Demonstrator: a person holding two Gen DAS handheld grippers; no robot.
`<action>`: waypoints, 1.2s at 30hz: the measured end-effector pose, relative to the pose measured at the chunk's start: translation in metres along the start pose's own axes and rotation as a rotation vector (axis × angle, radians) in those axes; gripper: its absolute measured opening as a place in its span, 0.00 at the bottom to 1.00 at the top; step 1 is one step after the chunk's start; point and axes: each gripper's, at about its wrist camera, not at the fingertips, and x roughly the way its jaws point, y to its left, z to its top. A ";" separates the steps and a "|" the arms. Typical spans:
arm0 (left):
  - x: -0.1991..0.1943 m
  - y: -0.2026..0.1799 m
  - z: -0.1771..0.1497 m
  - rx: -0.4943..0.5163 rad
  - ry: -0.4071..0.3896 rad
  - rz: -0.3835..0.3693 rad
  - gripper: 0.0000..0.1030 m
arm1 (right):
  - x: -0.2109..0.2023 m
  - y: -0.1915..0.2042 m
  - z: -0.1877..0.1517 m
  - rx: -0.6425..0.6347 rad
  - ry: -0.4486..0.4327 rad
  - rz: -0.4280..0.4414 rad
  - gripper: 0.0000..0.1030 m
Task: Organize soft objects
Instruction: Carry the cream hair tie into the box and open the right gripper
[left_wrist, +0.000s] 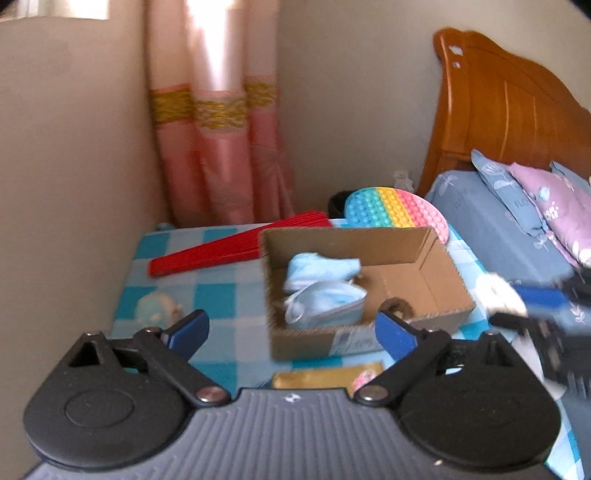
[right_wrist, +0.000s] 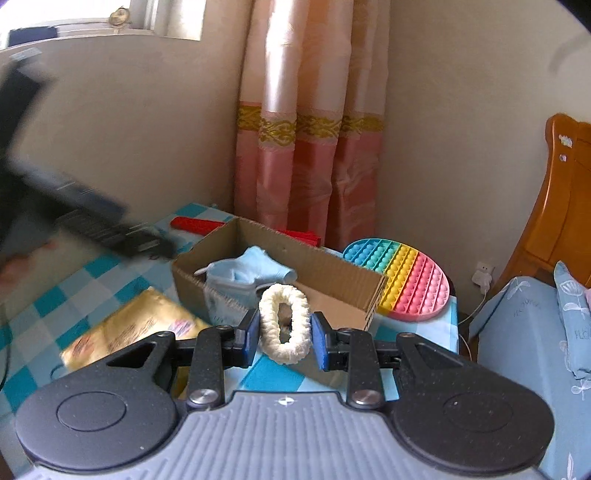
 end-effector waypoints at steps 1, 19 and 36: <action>-0.005 0.004 -0.007 -0.012 -0.004 0.013 0.94 | 0.005 -0.003 0.004 0.006 0.004 0.000 0.33; -0.016 0.035 -0.052 -0.049 0.055 0.117 0.94 | 0.107 -0.030 0.053 0.063 0.124 -0.064 0.61; -0.025 0.046 -0.067 -0.067 0.050 0.099 0.94 | 0.027 0.018 0.033 0.049 0.028 -0.034 1.00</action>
